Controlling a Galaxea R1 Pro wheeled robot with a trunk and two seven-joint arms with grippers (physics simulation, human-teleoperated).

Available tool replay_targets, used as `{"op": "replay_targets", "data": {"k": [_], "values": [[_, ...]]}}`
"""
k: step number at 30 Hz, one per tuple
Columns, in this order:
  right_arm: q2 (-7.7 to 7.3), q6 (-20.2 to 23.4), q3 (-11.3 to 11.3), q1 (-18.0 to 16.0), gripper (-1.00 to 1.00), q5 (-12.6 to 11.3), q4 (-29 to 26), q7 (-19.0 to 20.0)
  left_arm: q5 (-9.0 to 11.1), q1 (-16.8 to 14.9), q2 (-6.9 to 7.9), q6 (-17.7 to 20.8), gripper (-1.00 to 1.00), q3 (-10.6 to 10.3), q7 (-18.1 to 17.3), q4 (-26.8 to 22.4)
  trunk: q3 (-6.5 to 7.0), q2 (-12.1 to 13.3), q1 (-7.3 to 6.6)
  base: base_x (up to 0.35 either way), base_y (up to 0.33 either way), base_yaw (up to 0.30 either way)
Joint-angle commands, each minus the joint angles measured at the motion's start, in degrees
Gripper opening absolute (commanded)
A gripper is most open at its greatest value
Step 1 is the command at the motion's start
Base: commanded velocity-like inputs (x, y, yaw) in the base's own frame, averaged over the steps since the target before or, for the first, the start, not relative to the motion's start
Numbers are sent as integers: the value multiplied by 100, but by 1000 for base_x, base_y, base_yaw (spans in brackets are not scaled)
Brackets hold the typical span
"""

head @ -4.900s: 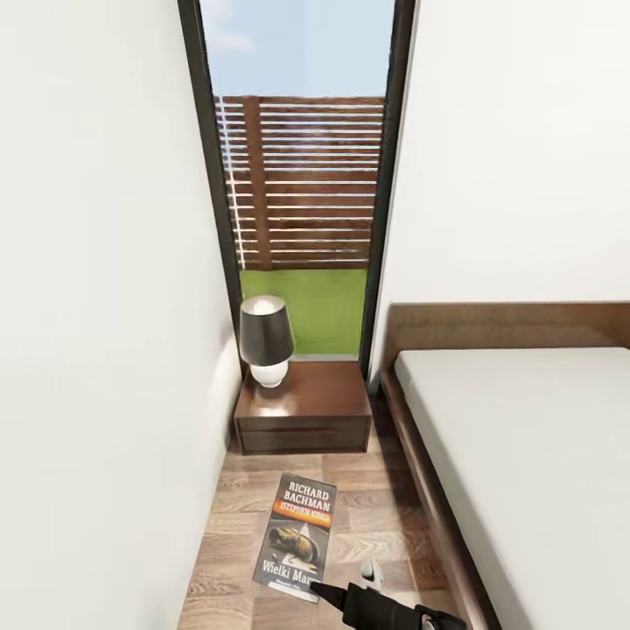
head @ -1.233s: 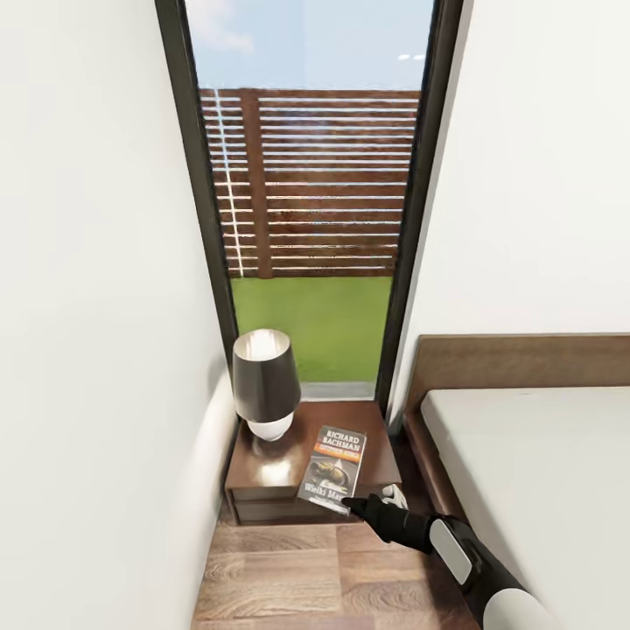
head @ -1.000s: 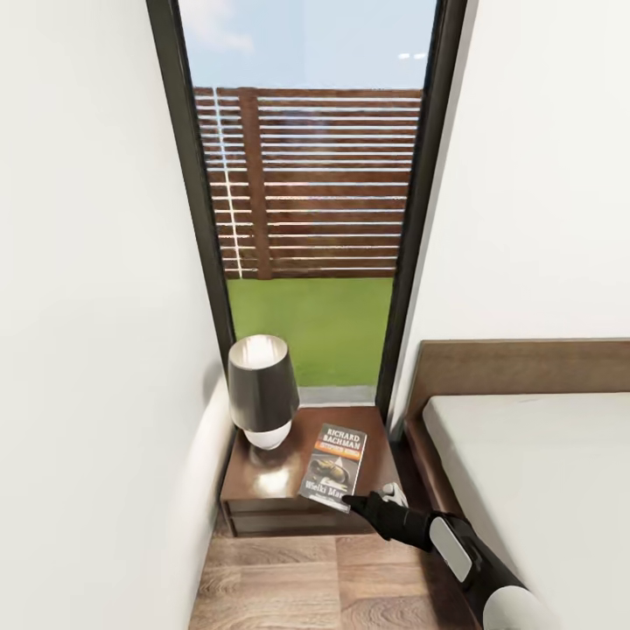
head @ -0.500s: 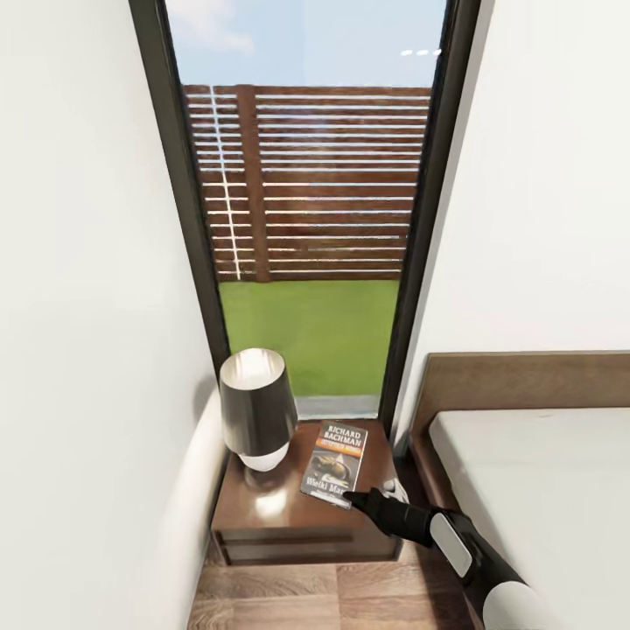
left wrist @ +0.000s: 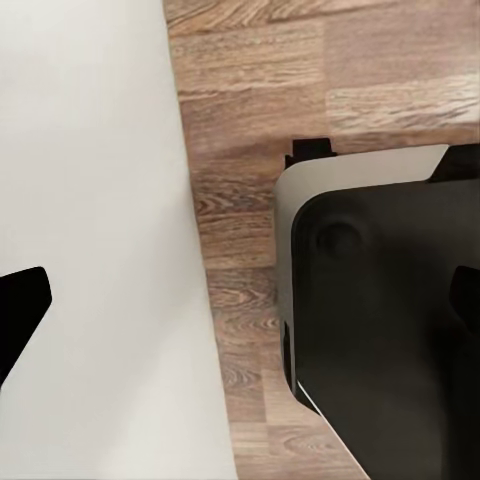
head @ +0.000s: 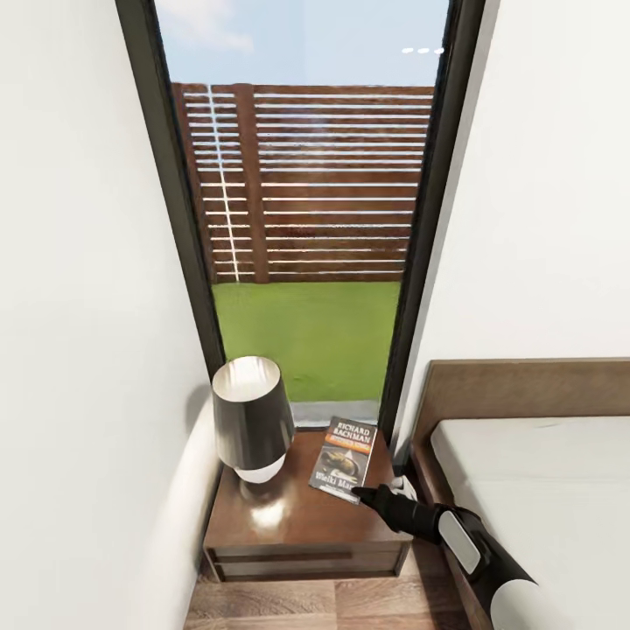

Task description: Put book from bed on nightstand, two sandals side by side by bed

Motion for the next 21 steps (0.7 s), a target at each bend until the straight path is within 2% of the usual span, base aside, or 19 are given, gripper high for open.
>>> {"op": "replay_targets", "data": {"k": [1, 7, 21], "values": [[-1, 40, -1, -4, -100, -31, -2, 1, 38, -1, 2, 36, 100, -46, 15, -14, -12, -12, 4, 34, -9, 0], [-12, 44, -103, -5, -100, -26, 1, 3, 39, -1, -1, 33, 100, -46, 15, -14, -12, -12, 4, 17, -5, 0], [-21, 32, -159, 3, -100, -54, -11, 86, 47, -1, 1, 39, 100, -46, 15, -16, -12, -12, 4, 3, -1, 0]]}}
